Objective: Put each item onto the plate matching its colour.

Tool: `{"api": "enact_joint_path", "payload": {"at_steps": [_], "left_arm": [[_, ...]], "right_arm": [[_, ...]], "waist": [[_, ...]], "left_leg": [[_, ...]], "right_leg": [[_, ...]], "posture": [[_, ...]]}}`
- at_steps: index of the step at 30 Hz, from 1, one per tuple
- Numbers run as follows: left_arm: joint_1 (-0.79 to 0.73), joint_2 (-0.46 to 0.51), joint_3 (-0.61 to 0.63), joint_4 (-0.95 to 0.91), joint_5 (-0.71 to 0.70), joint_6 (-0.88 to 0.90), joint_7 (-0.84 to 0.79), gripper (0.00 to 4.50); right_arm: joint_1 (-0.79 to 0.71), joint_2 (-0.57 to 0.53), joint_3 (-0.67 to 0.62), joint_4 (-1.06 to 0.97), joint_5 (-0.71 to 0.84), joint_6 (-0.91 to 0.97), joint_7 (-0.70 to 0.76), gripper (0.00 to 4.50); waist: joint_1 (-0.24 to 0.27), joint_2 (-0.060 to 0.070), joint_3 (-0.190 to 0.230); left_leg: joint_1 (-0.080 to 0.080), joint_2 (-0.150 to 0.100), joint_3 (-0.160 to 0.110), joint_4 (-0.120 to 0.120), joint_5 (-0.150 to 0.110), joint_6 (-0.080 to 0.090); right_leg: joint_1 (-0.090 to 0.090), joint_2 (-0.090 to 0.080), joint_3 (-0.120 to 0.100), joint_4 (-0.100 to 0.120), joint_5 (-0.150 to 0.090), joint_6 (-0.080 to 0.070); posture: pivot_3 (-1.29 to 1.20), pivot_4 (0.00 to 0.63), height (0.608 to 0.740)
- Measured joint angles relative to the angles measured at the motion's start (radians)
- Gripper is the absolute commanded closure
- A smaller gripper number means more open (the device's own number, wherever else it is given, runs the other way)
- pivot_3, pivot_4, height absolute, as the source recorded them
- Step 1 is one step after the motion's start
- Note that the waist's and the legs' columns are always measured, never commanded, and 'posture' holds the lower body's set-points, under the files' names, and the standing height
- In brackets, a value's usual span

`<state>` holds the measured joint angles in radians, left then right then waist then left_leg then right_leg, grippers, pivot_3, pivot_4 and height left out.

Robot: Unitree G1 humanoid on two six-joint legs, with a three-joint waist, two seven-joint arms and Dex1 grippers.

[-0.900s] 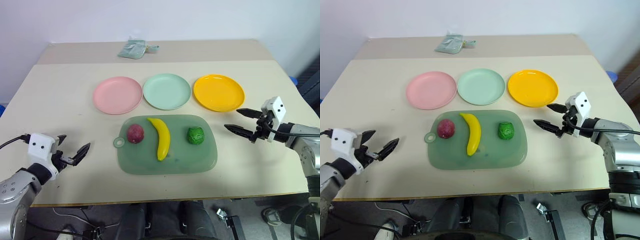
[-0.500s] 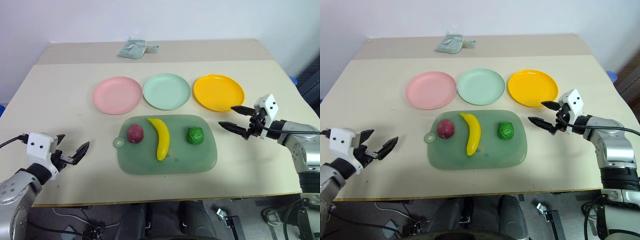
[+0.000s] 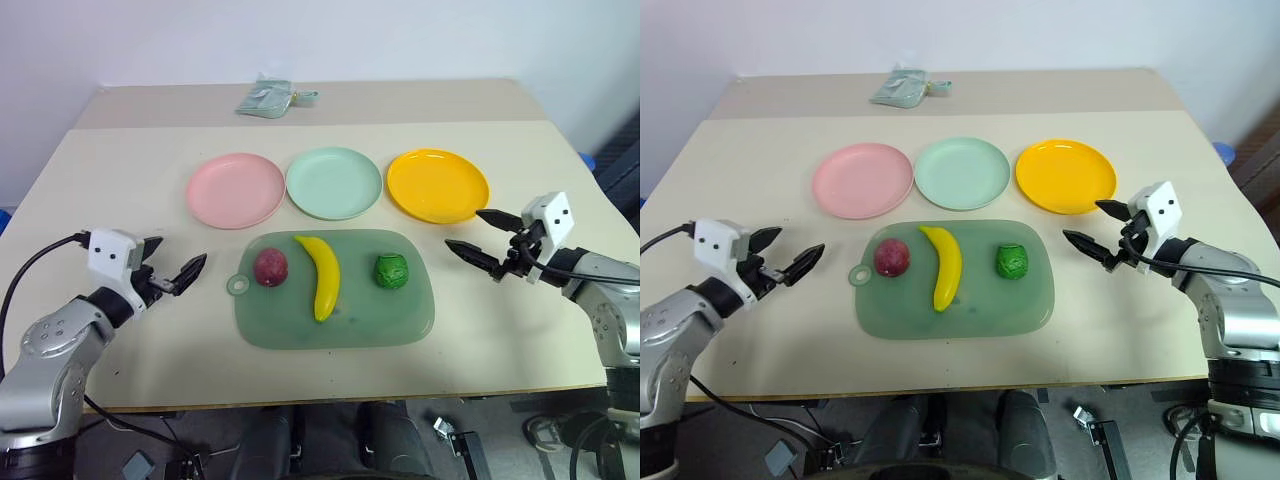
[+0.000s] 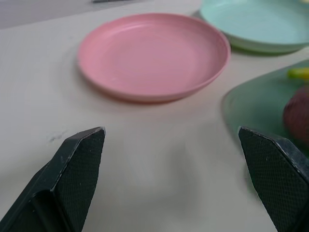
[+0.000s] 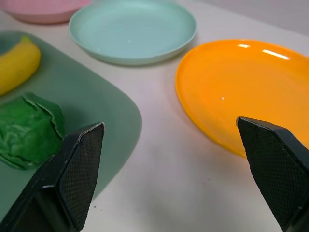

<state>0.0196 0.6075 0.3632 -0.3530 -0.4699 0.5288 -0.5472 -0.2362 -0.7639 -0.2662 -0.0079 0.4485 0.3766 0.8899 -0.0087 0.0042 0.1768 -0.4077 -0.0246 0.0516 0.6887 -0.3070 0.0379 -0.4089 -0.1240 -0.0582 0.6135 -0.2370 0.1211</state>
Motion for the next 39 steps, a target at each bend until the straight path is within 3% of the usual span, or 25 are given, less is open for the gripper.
{"api": "enact_joint_path", "payload": {"at_steps": [7, 13, 24, 30, 35, 39], "left_arm": [[-0.055, 0.001, -0.018, 0.009, -0.066, 0.029, -0.07, 0.0], [-0.139, 0.029, -0.163, -0.015, -0.094, 0.052, -0.179, 0.0], [-0.325, 0.041, -0.437, 0.153, 0.093, -0.02, -0.274, 0.0], [-0.355, 0.023, -0.475, 0.233, 0.17, -0.085, -0.283, 1.94], [-0.372, -0.049, -0.429, 0.248, 0.162, -0.084, -0.221, 1.98], [-0.528, -0.159, -0.329, 0.369, 0.215, -0.069, 0.037, 1.98]], "right_arm": [[0.066, -0.001, -0.021, -0.086, 0.057, 0.079, -0.002, 0.03], [0.114, -0.022, -0.025, -0.238, 0.13, 0.147, 0.043, 0.03], [0.218, -0.02, 0.017, -0.52, 0.199, 0.242, -0.016, 0.03], [0.246, -0.014, 0.032, -0.592, 0.222, 0.265, -0.052, 0.0], [0.236, 0.004, 0.06, -0.583, 0.21, 0.247, -0.071, 0.0], [0.149, 0.067, 0.094, -0.533, 0.187, 0.22, -0.114, 0.0]], "waist": [[0.002, 0.0, 0.0], [0.017, 0.0, 0.0], [0.023, 0.0, 0.0], [0.023, -0.001, 0.0], [0.024, -0.001, 0.0], [0.025, -0.002, 0.001]], "left_leg": [[0.0, 0.0, 0.0, 0.0, 0.0, 0.0], [0.0, 0.0, 0.0, 0.002, 0.0, 0.0], [0.0, 0.0, -0.001, 0.004, 0.0, 0.001], [0.0, 0.0, -0.001, 0.004, 0.0, 0.001], [-0.001, 0.001, -0.002, 0.006, 0.0, 0.002], [-0.001, 0.0, -0.003, 0.009, 0.0, 0.002]], "right_leg": [[0.0, 0.001, 0.0, 0.0, 0.0, 0.0], [0.001, 0.003, 0.0, 0.0, 0.0, 0.0], [0.001, 0.004, -0.001, 0.001, 0.0, 0.0], [0.002, 0.004, -0.001, 0.001, 0.0, 0.0], [0.002, 0.004, -0.001, 0.002, 0.0, 0.0], [0.003, 0.005, -0.001, 0.003, 0.0, 0.001]], "posture": [[0.0, 0.15, 0.74], [0.0, 0.15, 0.74], [0.0, 0.15, 0.74], [0.0, 0.15, 0.74], [0.0, 0.15, 0.74], [0.0, 0.15, 0.74]]}}
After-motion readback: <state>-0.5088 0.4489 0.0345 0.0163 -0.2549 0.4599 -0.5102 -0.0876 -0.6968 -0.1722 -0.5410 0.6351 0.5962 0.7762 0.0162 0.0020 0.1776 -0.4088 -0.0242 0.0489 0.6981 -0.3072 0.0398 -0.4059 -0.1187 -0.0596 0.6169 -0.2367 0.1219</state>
